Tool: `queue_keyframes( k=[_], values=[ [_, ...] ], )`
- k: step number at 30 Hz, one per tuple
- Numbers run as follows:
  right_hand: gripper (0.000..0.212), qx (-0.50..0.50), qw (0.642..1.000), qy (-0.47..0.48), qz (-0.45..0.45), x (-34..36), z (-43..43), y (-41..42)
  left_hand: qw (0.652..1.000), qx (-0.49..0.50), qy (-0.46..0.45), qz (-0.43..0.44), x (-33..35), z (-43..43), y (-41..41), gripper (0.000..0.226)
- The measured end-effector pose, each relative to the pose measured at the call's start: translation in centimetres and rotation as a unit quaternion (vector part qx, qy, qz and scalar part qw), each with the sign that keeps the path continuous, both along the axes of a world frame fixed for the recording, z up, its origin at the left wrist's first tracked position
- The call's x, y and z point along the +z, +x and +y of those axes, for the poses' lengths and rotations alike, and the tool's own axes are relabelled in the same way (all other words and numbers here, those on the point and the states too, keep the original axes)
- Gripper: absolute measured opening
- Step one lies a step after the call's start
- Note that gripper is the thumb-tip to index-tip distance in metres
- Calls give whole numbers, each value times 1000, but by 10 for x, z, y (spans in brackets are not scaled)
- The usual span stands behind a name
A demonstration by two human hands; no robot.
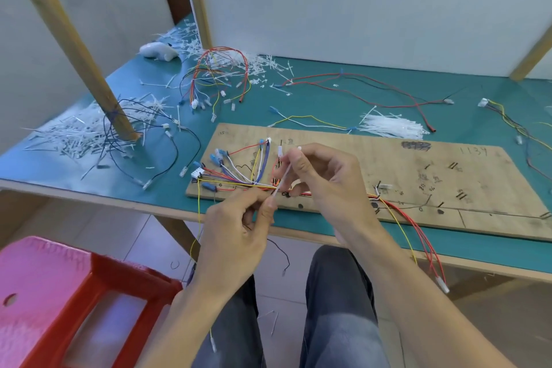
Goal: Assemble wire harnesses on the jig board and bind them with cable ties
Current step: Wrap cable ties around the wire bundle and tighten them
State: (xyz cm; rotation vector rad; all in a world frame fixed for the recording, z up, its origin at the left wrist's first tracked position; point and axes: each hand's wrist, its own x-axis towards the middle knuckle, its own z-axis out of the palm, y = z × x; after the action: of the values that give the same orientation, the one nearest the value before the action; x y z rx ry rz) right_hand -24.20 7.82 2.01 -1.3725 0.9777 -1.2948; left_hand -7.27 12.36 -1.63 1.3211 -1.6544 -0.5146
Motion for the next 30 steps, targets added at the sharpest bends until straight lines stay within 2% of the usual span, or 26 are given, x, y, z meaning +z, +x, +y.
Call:
queue_keyframes(
  k=[3, 6, 8, 9, 12, 14, 18, 23, 25, 28, 30],
  values=[
    [26, -30, 997, 5, -67, 2, 1, 0, 999, 11, -46, -2, 9, 0, 3, 14],
    [24, -46, 994, 26, -92, 6, 4, -6, 988, 143, -49, 19, -2, 5, 32, 11],
    [24, -25, 996, 43, -77, 6, 7, -9, 966, 257, 9, 5, -18, 14, 58, 8],
    [25, -9, 997, 52, -62, 6, 10, -10, 957, 281, 60, -25, -28, 19, 67, 11],
    [27, 48, 996, 75, 7, 2, 21, -2, 961, 213, 159, -78, -50, 32, 75, 10],
    [26, 87, 990, 91, 57, -3, 28, 7, 970, 171, 162, -61, -52, 33, 73, 10],
    [23, 110, 978, 91, 155, -11, 37, 17, 965, 209, 145, -68, -49, 21, 77, 14],
    [21, 107, 975, 115, 160, -18, 43, 25, 970, 133, 195, -60, -43, 21, 95, 12],
    [20, 86, 974, 112, 180, -21, 42, 31, 970, 99, 214, -58, -41, 22, 98, 4],
    [25, 88, 961, 100, 242, -25, 42, 37, 972, 76, 212, -72, -38, 23, 99, 16],
    [25, 84, 955, 71, 276, -27, 46, 40, 972, 72, 226, 12, -30, 22, 100, 16]
  ],
)
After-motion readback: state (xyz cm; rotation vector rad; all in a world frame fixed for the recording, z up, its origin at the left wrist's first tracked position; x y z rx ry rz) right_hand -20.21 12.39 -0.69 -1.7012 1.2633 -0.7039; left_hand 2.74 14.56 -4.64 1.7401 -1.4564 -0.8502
